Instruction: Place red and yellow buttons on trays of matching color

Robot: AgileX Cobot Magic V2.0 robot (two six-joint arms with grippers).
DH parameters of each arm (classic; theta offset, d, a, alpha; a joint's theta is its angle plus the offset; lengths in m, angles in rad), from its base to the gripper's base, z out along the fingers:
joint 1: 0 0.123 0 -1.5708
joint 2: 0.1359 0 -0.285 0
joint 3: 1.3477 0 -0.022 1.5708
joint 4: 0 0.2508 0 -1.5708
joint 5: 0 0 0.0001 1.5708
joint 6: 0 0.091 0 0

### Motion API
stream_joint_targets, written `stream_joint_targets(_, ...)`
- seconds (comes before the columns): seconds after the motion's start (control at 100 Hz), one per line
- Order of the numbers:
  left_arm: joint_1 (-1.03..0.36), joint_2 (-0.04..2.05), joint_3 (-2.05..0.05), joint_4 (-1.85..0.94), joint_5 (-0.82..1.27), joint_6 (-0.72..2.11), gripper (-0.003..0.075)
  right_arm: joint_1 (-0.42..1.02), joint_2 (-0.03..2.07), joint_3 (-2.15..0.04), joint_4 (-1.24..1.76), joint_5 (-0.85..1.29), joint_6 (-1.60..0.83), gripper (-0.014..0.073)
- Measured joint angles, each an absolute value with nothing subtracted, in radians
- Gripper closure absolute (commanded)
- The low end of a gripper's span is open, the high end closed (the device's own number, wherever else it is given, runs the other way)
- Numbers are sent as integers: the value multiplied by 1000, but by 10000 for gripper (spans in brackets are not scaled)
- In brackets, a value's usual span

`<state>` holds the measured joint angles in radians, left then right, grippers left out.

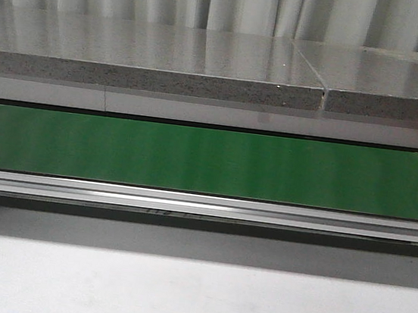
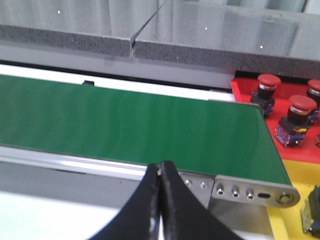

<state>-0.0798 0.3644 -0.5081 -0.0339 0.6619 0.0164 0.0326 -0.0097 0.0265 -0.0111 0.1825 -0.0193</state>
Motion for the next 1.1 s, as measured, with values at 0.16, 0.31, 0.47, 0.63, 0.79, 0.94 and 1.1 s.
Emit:
stream_joint_targets(0.16, -80, 364, -508, -34, 662, 16, 739, 33, -10, 27, -11, 170, -13, 662)
stream_joint_targets(0.31, -80, 364, -508, -34, 662, 16, 739, 33, -10, 27, -11, 169, -12, 662)
stream_joint_targets(0.47, -80, 364, -508, -34, 662, 16, 739, 33, -10, 27, -11, 169, -12, 662)
stream_joint_targets(0.63, -80, 364, -508, -34, 662, 16, 739, 33, -10, 27, -11, 169, -12, 662)
stream_joint_targets(0.79, -80, 364, -508, -34, 662, 16, 739, 33, -10, 27, -11, 169, -12, 662)
stream_joint_targets(0.94, -80, 364, -508, -34, 662, 16, 739, 33, -10, 27, -11, 169, -12, 662)
stream_joint_targets(1.1, -80, 364, -508, -34, 662, 16, 739, 33, -10, 27, -11, 169, -12, 662)
